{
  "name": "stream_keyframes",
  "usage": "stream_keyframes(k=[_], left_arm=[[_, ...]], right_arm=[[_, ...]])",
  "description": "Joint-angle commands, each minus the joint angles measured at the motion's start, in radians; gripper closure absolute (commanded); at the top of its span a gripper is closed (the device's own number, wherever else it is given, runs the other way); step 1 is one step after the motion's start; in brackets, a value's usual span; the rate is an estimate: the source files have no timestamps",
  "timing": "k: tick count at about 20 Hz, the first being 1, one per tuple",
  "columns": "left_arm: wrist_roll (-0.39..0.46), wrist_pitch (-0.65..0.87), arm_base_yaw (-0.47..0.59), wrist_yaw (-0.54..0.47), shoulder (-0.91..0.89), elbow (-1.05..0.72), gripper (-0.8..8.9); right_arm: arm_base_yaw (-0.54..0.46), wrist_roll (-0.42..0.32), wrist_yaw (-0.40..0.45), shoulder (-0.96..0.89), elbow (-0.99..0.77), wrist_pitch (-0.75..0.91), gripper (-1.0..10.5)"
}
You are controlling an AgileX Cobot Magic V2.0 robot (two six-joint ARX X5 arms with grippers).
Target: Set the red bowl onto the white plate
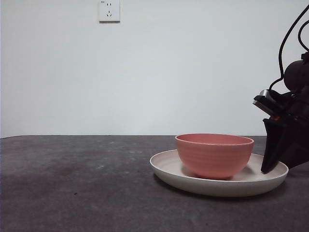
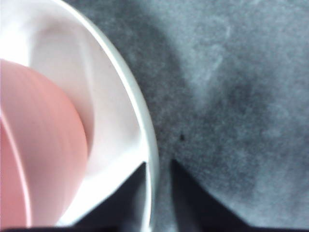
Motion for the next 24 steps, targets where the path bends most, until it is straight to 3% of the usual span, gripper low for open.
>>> stream_keyframes(k=[1, 4, 16, 24], left_arm=[[0.001, 0.009, -0.008, -0.005, 0.007, 0.011, 1.89], [0.001, 0.009, -0.008, -0.005, 0.007, 0.011, 1.89], [0.001, 0.008, -0.008, -0.005, 0.007, 0.011, 1.89], [0.001, 0.009, -0.008, -0.005, 0.007, 0.011, 1.89]], right_arm=[[0.014, 0.018, 0.000, 0.021, 0.013, 0.003, 9.4], [0.016, 0.047, 0.000, 0.020, 0.016, 0.006, 9.4], [0.035, 0.048, -0.009, 0.018, 0.198, -0.148, 9.4], [0.216, 0.170, 0.000, 0.022, 0.210, -0.054, 9.4]])
